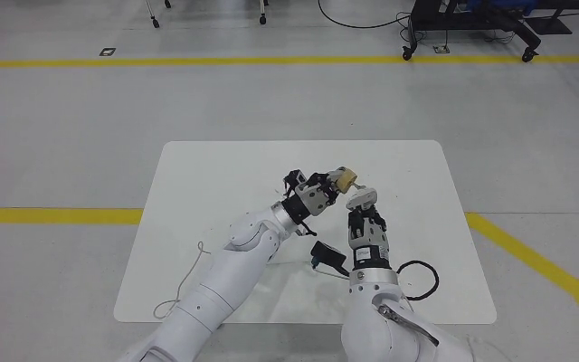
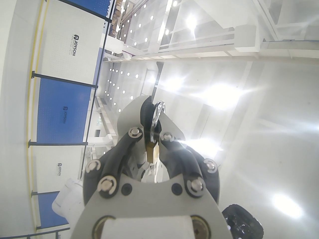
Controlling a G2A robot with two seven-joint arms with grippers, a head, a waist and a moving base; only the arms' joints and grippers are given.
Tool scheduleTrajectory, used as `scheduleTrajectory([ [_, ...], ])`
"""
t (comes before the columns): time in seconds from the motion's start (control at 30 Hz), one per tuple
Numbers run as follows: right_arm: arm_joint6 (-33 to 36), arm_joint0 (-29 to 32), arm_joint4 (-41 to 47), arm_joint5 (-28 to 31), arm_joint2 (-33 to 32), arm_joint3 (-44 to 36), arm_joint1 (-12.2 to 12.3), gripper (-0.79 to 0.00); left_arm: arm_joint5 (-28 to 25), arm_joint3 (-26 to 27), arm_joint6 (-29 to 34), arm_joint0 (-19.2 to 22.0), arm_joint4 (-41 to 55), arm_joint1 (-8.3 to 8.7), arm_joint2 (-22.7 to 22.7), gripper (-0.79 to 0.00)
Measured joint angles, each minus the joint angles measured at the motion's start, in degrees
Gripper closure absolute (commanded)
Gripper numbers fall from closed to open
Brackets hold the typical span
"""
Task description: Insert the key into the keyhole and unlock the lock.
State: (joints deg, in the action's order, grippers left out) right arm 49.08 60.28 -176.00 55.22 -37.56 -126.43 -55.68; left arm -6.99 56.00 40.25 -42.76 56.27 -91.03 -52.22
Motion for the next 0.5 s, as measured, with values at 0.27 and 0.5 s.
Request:
scheduleTrajectory([
  [0.27,-0.58,-0.35,0.00,0.59,-0.49,1.74,-0.61,0.000,-0.30,0.60,-0.11,-0.45,-1.37,-0.27,-0.65,0.000],
  [0.5,-0.26,-0.24,0.00,0.28,-0.69,2.53,-0.89,0.000,-2.14,1.02,-0.85,-0.87,-3.77,-0.44,-1.10,0.000],
])
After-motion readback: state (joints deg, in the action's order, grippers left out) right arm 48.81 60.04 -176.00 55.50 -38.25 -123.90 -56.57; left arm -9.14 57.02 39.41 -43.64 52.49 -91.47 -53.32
